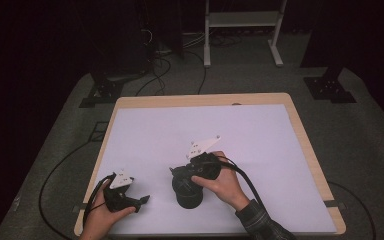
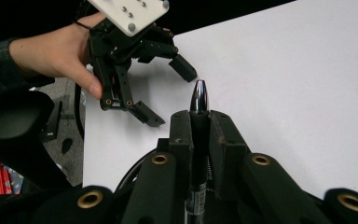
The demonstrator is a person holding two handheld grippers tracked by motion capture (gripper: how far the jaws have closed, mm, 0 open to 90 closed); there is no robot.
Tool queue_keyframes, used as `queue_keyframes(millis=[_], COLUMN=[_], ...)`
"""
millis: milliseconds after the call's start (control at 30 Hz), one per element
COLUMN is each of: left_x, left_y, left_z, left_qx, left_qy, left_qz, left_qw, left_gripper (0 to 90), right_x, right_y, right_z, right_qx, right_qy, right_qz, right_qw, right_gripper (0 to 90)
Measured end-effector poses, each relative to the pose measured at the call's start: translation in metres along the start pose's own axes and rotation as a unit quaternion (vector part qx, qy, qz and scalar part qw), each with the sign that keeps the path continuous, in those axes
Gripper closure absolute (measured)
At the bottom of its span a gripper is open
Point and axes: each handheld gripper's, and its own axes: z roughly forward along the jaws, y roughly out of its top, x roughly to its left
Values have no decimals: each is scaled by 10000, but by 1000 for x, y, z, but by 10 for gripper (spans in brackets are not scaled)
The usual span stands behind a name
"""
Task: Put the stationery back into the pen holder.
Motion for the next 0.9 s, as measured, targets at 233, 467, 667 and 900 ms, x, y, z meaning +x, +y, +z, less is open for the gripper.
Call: queue_keyframes(millis=[233,467,667,900], left_x=[0,0,0,0], left_y=[0,0,0,0], left_z=[0,0,0,0], left_qx=[4,2,-6,1], left_qy=[4,0,2,-1], left_qz=[17,1,1,2], left_qw=[10000,10000,10000,10000], left_gripper=[79,79,79,79], right_x=[2,5,5,2], right_y=[-4,-4,-4,-6], right_z=[0,-2,-8,-20], right_qx=[114,88,38,-2], right_qy=[-82,-172,-256,-404], right_qz=[-47,-130,-144,-149], right_qw=[9999,9997,9996,9991], right_gripper=[793,761,753,749])
